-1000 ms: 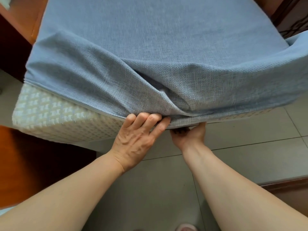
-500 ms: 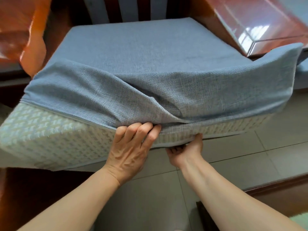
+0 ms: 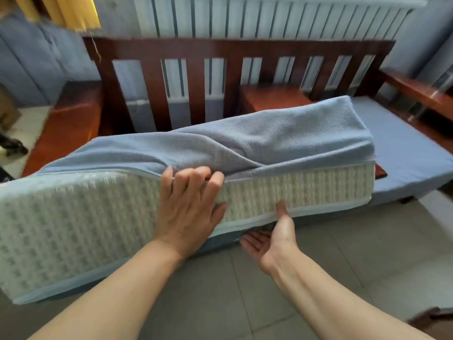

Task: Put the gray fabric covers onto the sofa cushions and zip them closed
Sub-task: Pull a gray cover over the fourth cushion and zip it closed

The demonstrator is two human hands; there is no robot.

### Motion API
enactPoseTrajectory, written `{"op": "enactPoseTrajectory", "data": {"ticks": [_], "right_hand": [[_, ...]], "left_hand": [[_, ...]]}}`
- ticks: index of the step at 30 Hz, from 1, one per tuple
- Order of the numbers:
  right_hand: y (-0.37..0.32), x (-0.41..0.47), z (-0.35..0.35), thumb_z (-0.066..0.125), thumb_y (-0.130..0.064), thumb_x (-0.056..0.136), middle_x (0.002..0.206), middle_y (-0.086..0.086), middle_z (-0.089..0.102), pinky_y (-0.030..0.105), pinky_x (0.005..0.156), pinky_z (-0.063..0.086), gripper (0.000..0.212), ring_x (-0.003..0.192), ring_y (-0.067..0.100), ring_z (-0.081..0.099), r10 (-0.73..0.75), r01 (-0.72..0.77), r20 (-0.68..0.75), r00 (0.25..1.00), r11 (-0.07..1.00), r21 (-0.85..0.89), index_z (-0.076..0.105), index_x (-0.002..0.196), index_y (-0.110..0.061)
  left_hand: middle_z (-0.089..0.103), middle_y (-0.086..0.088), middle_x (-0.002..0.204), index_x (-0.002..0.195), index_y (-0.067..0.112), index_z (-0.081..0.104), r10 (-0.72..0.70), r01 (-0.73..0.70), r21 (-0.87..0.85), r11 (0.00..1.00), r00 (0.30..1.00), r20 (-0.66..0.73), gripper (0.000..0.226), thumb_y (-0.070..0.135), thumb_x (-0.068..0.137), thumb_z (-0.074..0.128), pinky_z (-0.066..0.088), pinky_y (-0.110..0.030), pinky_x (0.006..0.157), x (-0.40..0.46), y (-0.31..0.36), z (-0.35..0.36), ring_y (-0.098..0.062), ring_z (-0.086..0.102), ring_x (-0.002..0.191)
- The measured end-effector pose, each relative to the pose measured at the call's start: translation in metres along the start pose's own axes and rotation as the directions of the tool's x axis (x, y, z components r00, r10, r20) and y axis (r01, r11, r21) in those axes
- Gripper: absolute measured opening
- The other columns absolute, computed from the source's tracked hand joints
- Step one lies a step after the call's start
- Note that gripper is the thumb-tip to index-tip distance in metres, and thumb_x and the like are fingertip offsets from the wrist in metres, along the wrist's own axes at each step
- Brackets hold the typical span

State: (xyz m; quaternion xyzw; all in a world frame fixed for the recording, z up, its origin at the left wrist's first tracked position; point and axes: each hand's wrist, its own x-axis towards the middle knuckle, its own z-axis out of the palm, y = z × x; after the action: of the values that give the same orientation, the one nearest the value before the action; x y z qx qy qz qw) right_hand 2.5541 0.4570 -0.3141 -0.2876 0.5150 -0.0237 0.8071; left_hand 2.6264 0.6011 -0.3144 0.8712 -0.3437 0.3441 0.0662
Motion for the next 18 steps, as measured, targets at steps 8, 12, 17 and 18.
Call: {"op": "enactPoseTrajectory", "data": {"ticks": [8,12,17,18], "right_hand": [[-0.099,-0.012,0.12,0.062,-0.04,0.088,0.094,0.015,0.067,0.028,0.06,0.055,0.05,0.069,0.02,0.069,-0.237,0.325,0.272,0.933,0.879,-0.349,0.05,0.119,-0.002],[-0.126,-0.002,0.147,0.064,-0.035,0.086,0.076,0.006,0.071,0.03,0.064,0.056,0.029,0.064,0.017,0.07,-0.419,0.56,0.374,0.827,0.573,-0.598,0.064,0.089,-0.006],[-0.177,0.004,0.186,0.067,-0.028,0.081,0.073,-0.007,0.057,0.03,0.064,0.042,0.019,0.073,0.015,0.054,-0.808,0.744,0.584,0.075,-0.345,-0.572,0.055,0.069,-0.019],[-0.192,0.012,0.197,0.069,-0.028,0.079,0.087,-0.005,0.057,0.03,0.07,0.044,0.015,0.083,0.016,0.053,-0.791,0.716,0.61,-0.037,-0.447,-0.536,0.057,0.08,-0.019]], "left_hand": [[0.037,-0.01,0.124,0.129,0.027,0.047,-0.359,0.359,0.024,0.933,0.933,-0.016,0.044,0.03,0.085,0.047,0.03,-0.055,0.094,0.151,-0.05,0.019,-0.03,0.032,0.12],[0.044,-0.013,0.123,0.128,0.026,0.047,-0.364,0.363,0.077,0.929,0.932,-0.002,0.048,0.033,0.081,0.043,0.034,-0.053,0.09,0.201,-0.086,0.033,-0.03,0.035,0.118],[0.044,-0.013,0.12,0.125,0.025,0.049,-0.357,0.36,0.1,0.928,0.933,-0.038,0.048,0.035,0.078,0.042,0.034,-0.052,0.088,0.229,-0.112,0.057,-0.031,0.039,0.116],[0.044,-0.013,0.12,0.124,0.025,0.048,-0.355,0.358,0.098,0.929,0.934,-0.041,0.047,0.035,0.078,0.042,0.034,-0.052,0.089,0.233,-0.116,0.063,-0.032,0.04,0.116]]}}
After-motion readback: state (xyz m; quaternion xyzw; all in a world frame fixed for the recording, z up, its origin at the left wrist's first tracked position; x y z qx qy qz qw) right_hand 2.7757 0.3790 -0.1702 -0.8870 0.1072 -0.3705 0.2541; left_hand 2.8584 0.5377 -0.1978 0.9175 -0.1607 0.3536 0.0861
